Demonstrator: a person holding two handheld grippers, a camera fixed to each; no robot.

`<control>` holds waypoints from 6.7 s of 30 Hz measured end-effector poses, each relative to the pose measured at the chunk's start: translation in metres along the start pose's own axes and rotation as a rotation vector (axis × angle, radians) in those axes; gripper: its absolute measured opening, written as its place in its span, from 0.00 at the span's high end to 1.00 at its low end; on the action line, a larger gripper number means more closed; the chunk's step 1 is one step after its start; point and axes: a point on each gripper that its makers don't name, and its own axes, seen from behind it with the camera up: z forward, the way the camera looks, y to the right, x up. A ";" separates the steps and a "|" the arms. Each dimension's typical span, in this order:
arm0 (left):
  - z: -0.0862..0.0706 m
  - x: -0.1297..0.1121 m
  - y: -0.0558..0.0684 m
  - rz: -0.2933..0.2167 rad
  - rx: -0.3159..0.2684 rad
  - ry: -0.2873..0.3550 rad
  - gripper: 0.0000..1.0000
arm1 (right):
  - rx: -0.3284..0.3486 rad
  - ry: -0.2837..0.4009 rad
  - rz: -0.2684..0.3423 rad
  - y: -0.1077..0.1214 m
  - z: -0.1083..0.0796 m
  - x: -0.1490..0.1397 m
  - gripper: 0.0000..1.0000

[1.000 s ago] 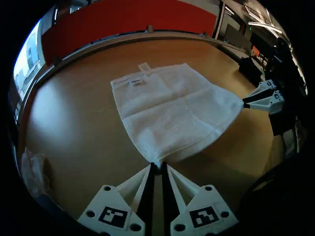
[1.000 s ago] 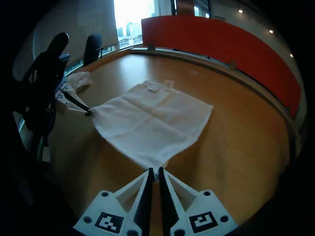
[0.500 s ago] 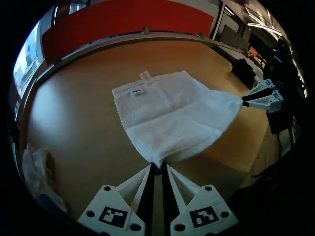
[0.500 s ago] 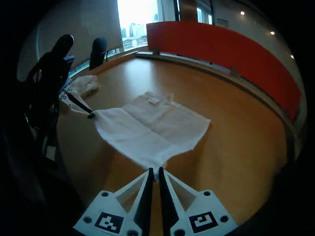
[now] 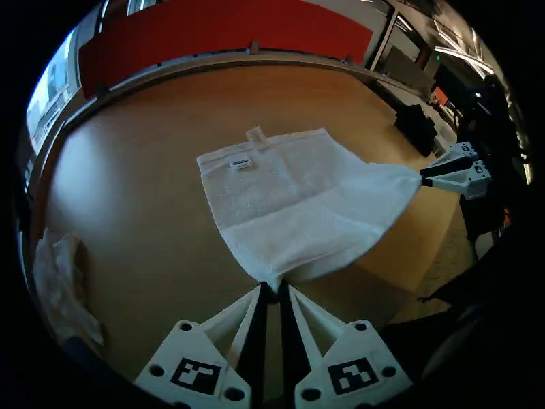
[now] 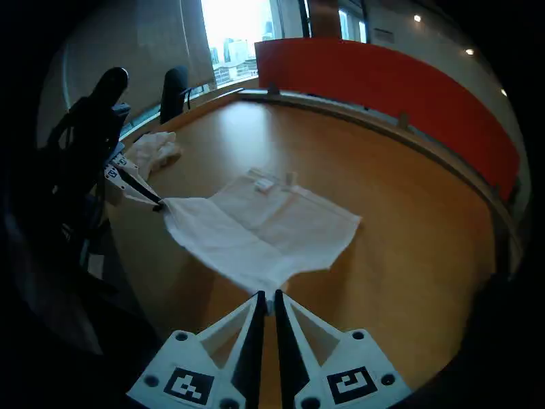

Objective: Fold towel

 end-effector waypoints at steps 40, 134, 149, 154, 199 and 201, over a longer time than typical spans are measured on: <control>0.051 0.111 -0.064 -0.169 0.044 0.027 0.88 | -0.076 -0.017 -0.038 0.094 0.067 0.071 0.89; 0.066 0.047 -0.107 -0.183 0.245 0.045 0.03 | -0.177 -0.078 0.097 0.105 0.085 0.007 0.08; 0.029 0.008 -0.113 -0.271 0.302 0.057 0.03 | -0.090 -0.121 -0.036 0.103 0.093 0.003 0.07; 0.023 0.004 -0.115 -0.282 0.312 0.062 0.03 | -0.077 -0.134 -0.059 0.102 0.094 0.002 0.08; 0.010 -0.020 -0.112 -0.326 0.316 0.048 0.03 | -0.028 -0.181 -0.120 0.102 0.097 -0.012 0.96; 0.009 -0.020 -0.112 -0.326 0.316 0.049 0.03 | -0.038 -0.172 -0.118 0.103 0.094 -0.008 0.96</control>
